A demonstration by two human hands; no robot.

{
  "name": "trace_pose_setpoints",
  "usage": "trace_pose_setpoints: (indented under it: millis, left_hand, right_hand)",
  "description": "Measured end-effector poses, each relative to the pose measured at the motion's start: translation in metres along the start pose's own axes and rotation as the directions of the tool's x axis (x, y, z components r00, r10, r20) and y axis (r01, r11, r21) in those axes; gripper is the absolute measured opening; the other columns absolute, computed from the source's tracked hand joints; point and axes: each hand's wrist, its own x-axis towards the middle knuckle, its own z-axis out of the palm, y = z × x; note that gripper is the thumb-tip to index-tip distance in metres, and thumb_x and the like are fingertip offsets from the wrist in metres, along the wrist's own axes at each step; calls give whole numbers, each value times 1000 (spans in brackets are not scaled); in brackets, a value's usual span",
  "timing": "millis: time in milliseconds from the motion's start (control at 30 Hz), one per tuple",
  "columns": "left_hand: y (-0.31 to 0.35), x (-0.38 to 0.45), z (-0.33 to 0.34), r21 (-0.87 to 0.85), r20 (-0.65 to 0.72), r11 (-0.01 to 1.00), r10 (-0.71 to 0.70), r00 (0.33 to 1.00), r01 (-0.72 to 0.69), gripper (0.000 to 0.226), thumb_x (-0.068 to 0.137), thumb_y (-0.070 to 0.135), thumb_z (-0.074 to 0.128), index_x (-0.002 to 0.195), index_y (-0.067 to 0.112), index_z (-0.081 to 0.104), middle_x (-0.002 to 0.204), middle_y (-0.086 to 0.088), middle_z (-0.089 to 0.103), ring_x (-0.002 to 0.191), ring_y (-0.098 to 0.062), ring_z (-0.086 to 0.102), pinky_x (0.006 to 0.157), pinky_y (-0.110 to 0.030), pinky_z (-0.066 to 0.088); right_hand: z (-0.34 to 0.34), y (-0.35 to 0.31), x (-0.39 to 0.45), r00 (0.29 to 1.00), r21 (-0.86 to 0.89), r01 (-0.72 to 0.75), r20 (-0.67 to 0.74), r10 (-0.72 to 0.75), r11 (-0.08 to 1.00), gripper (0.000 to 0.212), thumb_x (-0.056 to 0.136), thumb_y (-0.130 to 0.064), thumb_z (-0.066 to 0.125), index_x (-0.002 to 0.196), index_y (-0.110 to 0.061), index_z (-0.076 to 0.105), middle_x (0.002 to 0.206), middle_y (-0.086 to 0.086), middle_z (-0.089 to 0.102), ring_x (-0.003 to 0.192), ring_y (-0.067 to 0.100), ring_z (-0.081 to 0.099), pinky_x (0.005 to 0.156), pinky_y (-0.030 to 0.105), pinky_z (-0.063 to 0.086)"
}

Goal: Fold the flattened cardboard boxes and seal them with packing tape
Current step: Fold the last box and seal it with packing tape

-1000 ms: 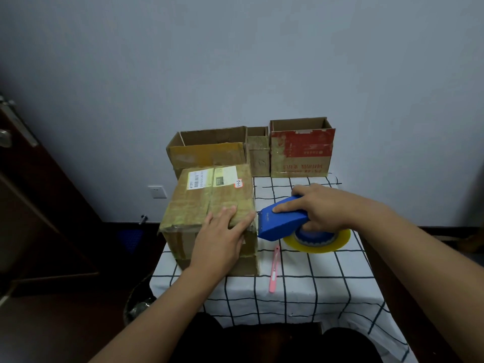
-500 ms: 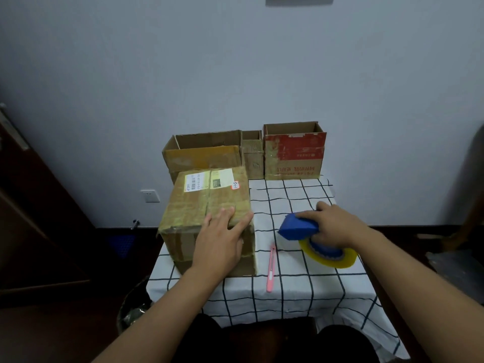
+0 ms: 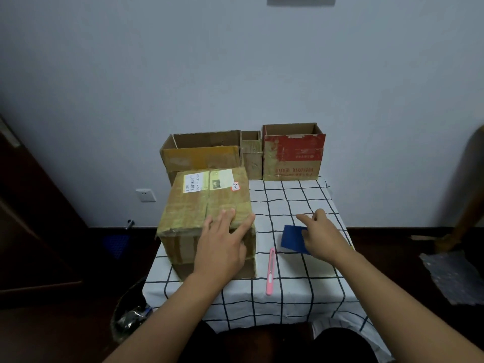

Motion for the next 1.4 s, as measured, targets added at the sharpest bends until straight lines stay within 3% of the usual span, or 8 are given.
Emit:
trace_pose_setpoints:
  millis: [100,233,600,800,933,1133,1300,1400]
  left_hand:
    - [-1,-1,1,-4,3,1000,0,1000,0,73,70,22,73,139,33,52,133,-16,58,126,-36,53,109,-55,35]
    - [-1,-1,4,-2,-1,1000,-5,1000,5,72,70,23,71,139,32,52,135,-16,57,127,-36,52,109,-55,34]
    - [-2,-3,4,-26,10,1000,14,1000,-13,75,73,25,69,144,32,46,138,-15,55,130,-36,50,110,-54,32]
    - [-3,-3,-2,-75,90,997,-23,996,30,70,87,33,46,153,20,25,160,-3,27,149,-21,19,121,-38,0]
    - [-5,-4,-6,-91,87,996,1,996,7,68,83,31,49,148,15,35,159,-4,29,148,-21,22,121,-37,2]
    - [-7,-4,-11,-122,100,992,27,995,-14,70,86,31,48,152,18,28,162,-1,21,150,-18,15,121,-36,-3]
    - [-8,-4,-10,-110,111,994,35,993,-23,72,88,31,49,154,19,23,164,-4,13,151,-20,6,121,-36,-8]
    - [-12,-9,-10,-73,100,996,-43,994,51,70,84,36,53,150,29,31,161,-13,18,149,-29,8,121,-47,-4]
  right_hand:
    - [20,4,-3,997,-146,0,-71,-10,989,69,89,-10,63,149,-19,30,117,10,38,99,26,47,82,37,49]
    - [55,4,-11,942,-234,15,-322,-92,972,86,52,17,78,130,-3,48,87,19,48,68,37,50,52,41,42]
    - [124,7,-41,938,-244,-84,-347,-6,966,71,61,6,83,122,-7,48,91,19,48,70,32,44,57,44,42]
    - [75,-36,-36,913,164,-66,-388,126,984,44,86,-33,72,123,-12,59,110,11,55,98,30,54,76,46,50]
    - [18,-101,-28,976,790,-47,-94,197,611,22,100,-41,51,108,-24,62,96,-5,63,91,14,62,80,31,50]
    - [10,-133,-26,941,953,-190,108,322,235,20,99,-31,56,96,-12,60,72,4,54,62,16,51,61,32,47]
    - [16,-135,-27,951,968,-120,47,307,222,7,99,-17,56,103,-22,60,80,4,59,67,13,56,64,30,50]
    - [22,-132,-27,934,859,-33,-155,321,511,12,99,-20,57,107,-27,64,100,-1,55,86,12,59,72,20,49]
